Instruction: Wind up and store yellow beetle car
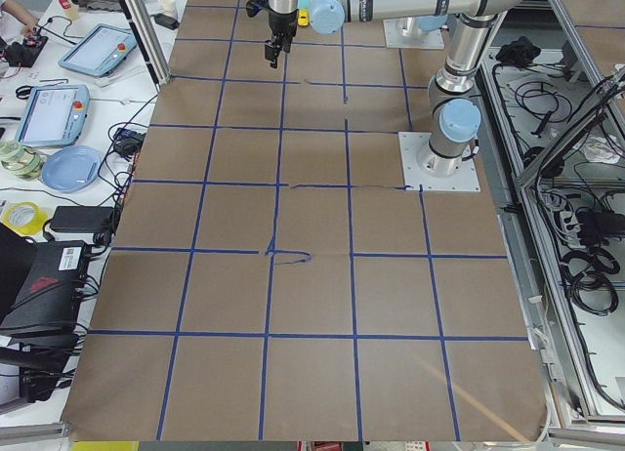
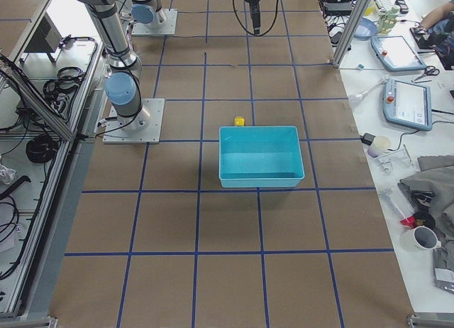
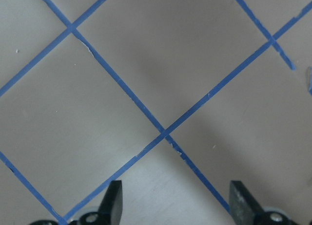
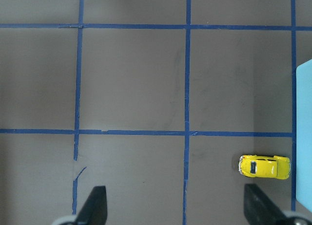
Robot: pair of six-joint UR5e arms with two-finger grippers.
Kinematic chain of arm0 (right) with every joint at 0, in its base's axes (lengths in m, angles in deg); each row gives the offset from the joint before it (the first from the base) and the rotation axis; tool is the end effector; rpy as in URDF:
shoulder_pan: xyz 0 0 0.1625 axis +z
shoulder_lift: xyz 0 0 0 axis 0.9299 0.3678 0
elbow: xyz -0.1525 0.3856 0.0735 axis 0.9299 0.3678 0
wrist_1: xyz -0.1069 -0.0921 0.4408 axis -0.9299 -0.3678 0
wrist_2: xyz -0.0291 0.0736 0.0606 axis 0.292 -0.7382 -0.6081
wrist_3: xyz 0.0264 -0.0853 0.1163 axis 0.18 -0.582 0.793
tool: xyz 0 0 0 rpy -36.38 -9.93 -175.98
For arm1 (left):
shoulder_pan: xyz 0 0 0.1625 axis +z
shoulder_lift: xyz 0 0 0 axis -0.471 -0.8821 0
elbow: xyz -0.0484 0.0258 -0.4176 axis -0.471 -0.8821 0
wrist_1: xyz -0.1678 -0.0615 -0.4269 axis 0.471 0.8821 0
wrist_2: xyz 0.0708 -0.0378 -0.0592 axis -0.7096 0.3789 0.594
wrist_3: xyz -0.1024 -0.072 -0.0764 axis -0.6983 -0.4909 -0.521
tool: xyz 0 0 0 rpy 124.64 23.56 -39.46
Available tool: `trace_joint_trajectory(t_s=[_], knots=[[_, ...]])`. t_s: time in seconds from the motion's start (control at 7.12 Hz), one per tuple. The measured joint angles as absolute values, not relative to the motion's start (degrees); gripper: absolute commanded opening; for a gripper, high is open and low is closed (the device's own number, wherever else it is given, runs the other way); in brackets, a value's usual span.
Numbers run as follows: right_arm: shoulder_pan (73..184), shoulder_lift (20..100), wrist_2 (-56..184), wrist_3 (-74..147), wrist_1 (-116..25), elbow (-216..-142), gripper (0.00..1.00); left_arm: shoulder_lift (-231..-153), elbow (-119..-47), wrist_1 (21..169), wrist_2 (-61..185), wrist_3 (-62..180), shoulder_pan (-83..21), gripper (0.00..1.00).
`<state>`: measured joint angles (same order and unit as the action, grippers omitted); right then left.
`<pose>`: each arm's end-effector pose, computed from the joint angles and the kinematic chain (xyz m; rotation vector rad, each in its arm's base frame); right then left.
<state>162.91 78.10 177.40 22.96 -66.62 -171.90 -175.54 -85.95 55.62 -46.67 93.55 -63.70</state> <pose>0.1781 -0.5686 0.4739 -0.0395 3.1183 -0.2800 -0.1590 -0.5729 0.3943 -0.5840 -3.0471 0.1852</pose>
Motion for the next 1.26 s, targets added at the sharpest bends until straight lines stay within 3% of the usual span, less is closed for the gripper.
trace_joint_trajectory(t_s=[0.28,0.56,1.26], knots=[[162.8,78.03,177.55,22.96,-66.42,-172.04,1.0,-172.54,-85.75,58.36,-48.28,83.28,-63.23,1.0],[162.42,77.99,178.07,20.99,-65.26,-172.12,1.0,-170.76,-85.62,59.19,-49.53,74.05,-62.44,1.0],[156.94,77.86,178.38,-12.29,-62.69,-172.67,1.0,-170.13,-84.87,60.82,-52.71,70.65,-60.28,1.0]])
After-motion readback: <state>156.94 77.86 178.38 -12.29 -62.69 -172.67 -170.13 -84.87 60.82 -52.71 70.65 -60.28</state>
